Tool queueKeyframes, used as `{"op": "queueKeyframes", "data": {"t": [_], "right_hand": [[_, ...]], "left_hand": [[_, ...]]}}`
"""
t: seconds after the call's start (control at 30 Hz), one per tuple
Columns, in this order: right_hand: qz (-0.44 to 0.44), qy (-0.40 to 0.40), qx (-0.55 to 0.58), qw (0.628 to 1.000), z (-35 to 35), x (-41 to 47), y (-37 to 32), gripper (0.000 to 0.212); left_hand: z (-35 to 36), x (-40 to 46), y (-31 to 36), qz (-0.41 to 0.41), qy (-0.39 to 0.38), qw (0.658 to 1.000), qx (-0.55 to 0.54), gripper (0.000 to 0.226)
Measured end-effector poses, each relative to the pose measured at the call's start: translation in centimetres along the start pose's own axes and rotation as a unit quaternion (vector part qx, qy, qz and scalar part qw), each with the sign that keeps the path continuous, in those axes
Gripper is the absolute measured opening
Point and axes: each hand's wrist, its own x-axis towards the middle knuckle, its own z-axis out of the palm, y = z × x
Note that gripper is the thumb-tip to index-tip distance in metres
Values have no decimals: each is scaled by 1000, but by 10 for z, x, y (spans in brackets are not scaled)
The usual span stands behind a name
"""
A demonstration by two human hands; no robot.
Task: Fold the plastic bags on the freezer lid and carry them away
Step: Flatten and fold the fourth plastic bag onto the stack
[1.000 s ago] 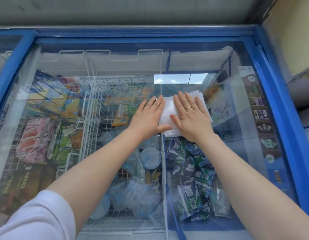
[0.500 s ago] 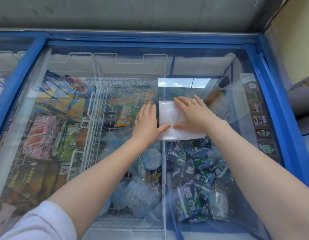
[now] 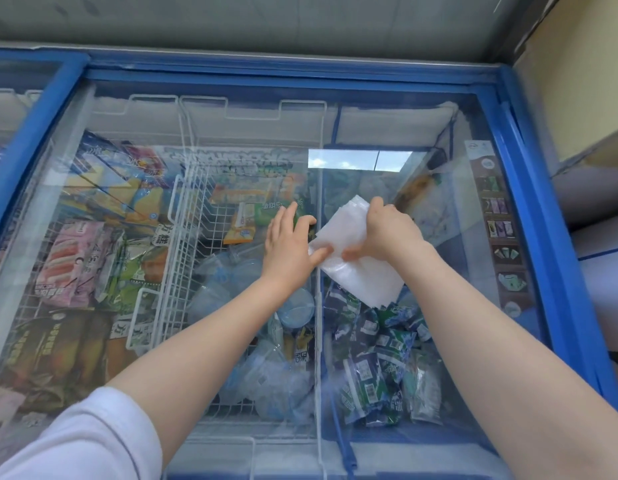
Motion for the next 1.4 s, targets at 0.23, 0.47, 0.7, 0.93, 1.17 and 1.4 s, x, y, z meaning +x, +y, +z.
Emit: {"op": "queueKeyframes", "data": {"t": [0.23,0.47,0.7,0.93,1.17,1.4], "right_hand": [[-204,24,118,972,3,-27,6,22],[-244,50,176,952,9,-46,1,43],[-196,-16,400,895,57,-62,-31,28],[-157,85,200,963,72,-102,-40,29],[-101,406,45,907,77,-188,-56,21],[155,400,126,895,141,-341,-43,24]], "left_hand": [[-19,-5,-6,78,-100,983,-136,56],[-44,-22,-11,106,-36,972,-205,15],[-52,-52,-41,144,42,979,-134,29],[-98,-87,-78,122,-71,981,133,20],[-144,-134,-70,280,-37,947,152,17],[-107,-193,-26,513,-91,851,62,13]]}}
